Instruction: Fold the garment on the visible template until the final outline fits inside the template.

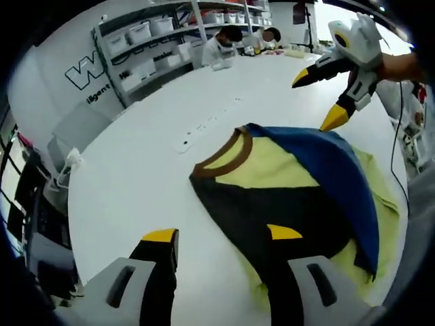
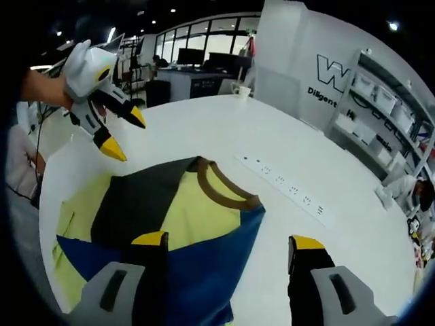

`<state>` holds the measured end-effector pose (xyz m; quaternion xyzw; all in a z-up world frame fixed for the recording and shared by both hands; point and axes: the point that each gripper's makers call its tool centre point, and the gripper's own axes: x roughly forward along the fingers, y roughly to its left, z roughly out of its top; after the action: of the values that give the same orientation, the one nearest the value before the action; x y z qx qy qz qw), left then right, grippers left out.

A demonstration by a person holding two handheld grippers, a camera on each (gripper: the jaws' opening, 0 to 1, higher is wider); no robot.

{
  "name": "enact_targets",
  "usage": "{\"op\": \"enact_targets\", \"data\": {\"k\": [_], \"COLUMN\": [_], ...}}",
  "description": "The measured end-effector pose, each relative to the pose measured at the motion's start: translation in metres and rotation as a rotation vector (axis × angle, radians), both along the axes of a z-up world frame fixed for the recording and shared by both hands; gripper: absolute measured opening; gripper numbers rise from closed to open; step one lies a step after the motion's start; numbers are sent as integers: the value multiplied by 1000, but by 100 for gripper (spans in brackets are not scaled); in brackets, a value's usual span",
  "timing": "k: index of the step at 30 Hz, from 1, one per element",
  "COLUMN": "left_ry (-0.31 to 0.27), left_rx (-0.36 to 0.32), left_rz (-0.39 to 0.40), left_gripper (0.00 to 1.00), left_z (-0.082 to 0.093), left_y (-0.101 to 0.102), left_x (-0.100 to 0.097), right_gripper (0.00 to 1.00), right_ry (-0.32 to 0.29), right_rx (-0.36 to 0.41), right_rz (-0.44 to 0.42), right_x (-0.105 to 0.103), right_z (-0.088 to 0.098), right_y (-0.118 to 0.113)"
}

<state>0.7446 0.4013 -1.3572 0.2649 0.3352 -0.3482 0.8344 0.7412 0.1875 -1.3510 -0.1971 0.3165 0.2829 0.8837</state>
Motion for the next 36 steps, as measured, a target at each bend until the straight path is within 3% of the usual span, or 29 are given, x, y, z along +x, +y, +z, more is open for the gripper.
{"op": "enact_targets", "data": {"k": [9, 27, 36], "left_ry": [-9, -26, -34], "left_rx": [6, -15, -43], "left_rz": [24, 48, 104], "left_gripper": [57, 62, 77], "left_z": [7, 16, 23], "left_y": [14, 5, 13], "left_x": [-8, -42, -51], "right_gripper": [72, 77, 87], "right_ry": [-18, -17, -25], "right_rx": [22, 57, 79], "right_rz": [29, 32, 54], "right_x": [-15, -44, -55], "right_z": [8, 7, 8], "right_y": [8, -4, 0]}}
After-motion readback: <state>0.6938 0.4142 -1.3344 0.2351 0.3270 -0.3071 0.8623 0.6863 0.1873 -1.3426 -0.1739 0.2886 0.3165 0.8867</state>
